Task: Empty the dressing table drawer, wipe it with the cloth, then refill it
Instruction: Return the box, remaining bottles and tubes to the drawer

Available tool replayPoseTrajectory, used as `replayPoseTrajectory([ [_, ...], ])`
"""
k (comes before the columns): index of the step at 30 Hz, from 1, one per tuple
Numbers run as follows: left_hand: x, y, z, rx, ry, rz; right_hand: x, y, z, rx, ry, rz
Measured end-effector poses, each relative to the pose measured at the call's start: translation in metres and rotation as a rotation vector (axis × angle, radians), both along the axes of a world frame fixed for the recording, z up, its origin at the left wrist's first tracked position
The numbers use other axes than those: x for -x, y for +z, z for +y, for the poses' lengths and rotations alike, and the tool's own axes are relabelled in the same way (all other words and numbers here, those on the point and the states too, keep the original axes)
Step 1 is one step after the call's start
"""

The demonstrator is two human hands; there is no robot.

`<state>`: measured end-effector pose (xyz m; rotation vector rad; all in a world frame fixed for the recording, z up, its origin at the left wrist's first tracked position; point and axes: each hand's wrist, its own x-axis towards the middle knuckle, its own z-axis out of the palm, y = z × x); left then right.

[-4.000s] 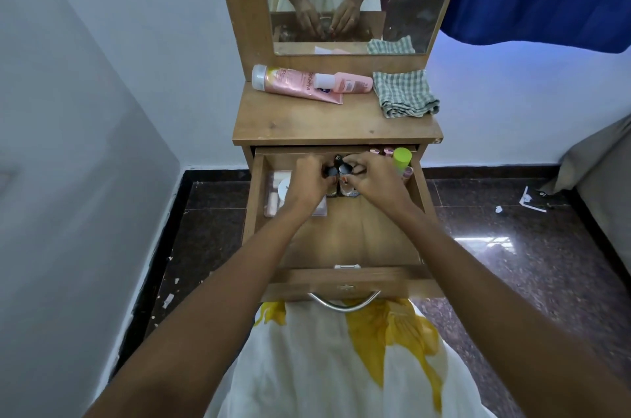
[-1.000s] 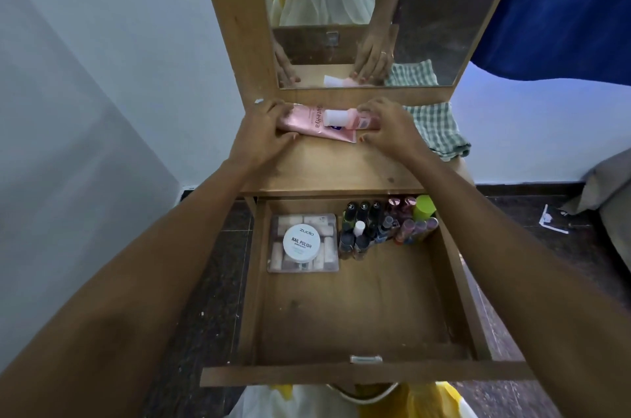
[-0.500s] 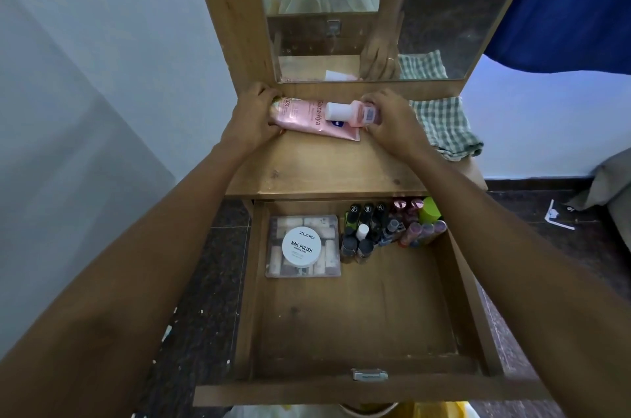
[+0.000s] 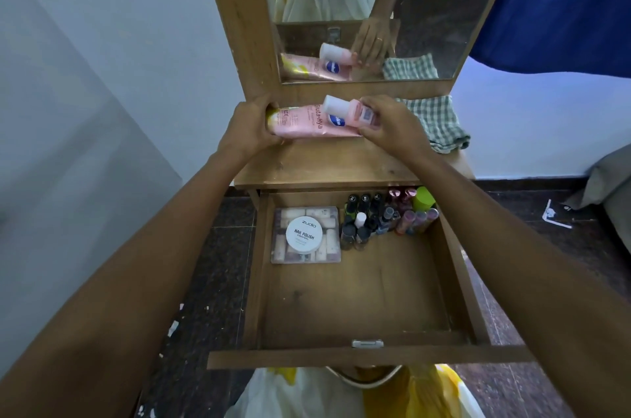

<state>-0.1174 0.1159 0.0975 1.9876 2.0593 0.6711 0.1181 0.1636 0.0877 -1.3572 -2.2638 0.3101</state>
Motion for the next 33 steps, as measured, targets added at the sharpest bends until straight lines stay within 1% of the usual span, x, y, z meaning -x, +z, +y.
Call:
replayPoseTrajectory([
  [5,-0.008,0.012,-0.034,-0.022,-0.025,0.005,-0.014,0.017,-0.031,-0.003,0.038,0.057],
  [9,-0.021,0.016,-0.064,-0.022,-0.058,0.009,-0.029,0.026,-0.064,0.007,0.054,0.058],
  [12,-0.036,0.014,-0.090,-0.005,-0.064,0.015,-0.041,0.029,-0.089,0.037,0.069,0.050],
  [15,-0.049,0.006,-0.114,0.013,-0.079,-0.029,-0.055,0.025,-0.109,0.067,0.078,0.042],
  [18,-0.060,-0.006,-0.137,0.070,-0.094,-0.041,-0.067,0.017,-0.127,0.108,0.080,0.058],
  [21,-0.069,-0.026,-0.156,0.132,-0.115,0.017,-0.076,0.006,-0.144,0.157,0.058,0.085],
  [24,-0.077,-0.045,-0.170,0.183,-0.141,0.075,-0.082,-0.005,-0.157,0.194,0.041,0.064],
  [28,-0.085,-0.070,-0.176,0.281,-0.189,0.090,-0.085,-0.017,-0.168,0.266,0.015,0.066],
  [33,-0.092,-0.084,-0.177,0.367,-0.279,0.237,-0.090,-0.028,-0.176,0.308,0.017,0.054],
])
